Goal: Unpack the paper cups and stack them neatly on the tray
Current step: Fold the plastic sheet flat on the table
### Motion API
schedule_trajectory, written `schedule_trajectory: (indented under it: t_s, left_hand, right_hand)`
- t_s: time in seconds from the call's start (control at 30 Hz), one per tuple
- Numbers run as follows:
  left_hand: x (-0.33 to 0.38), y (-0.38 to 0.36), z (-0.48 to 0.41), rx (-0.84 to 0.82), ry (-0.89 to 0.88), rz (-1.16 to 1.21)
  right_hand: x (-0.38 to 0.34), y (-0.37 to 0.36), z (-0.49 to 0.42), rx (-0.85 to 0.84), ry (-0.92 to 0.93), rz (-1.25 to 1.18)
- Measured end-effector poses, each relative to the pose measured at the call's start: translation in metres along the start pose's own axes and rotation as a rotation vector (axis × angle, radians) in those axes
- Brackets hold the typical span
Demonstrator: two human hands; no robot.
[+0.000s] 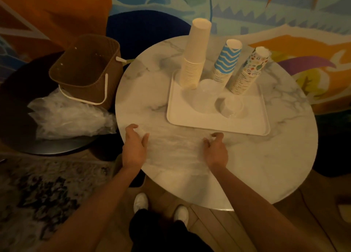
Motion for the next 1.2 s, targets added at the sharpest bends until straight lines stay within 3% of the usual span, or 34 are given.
schedule_trajectory:
  t_s: [0.13, 0.2, 0.3, 0.4, 0.7, 0.87, 1.0, 1.2]
  left_hand:
    - [0.018, 0.013, 0.008, 0.125, -0.261, -0.156]
    - [0.029, 0.003, 0.015, 0.056, -0.427, -0.275]
    - [0.022, -0.033, 0.025, -0.199, -0.544, -0.529]
    - [0.002, -0.05, 0.023, -0.322, -0.49, -0.626]
    - [-0.005, -0.054, 0.017, -0.355, -0.473, -0.611]
    - [0.008, 0.003, -0.002, -0.103, -0.436, -0.286]
    - [-0.002, 0.062, -0.035, 0.053, -0.341, -0.194]
    - [-0.06, 0.149, -0.087, 0.162, -0.175, -0.277]
  right_hand:
    - [-0.041, 0.016, 0.016, 0.236, 0.361, 0.164]
    - [-0.057, 0.004, 0.027, 0.182, 0.508, 0.214]
    - [-0.06, -0.03, 0.038, -0.021, 0.628, 0.363]
    - [-0.038, -0.052, 0.035, -0.182, 0.58, 0.432]
    - [-0.034, -0.051, 0.026, -0.153, 0.562, 0.359]
    - [-0.086, -0.031, 0.033, 0.052, 0.678, 0.272]
    - [-0.162, -0.054, 0.039, -0.049, 0.757, 0.171]
    - [-0.27, -0.126, 0.062, -0.292, 0.897, 0.172]
Point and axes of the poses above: each hand's wrist, its own z-axis away from the middle knuckle, its own y-axis out of the back of the hand, x = y × z, the point moved 9 cm from there along -z, towards the middle knuckle, and after that the axes turned 3 degrees about y, right-handed, at the moved point
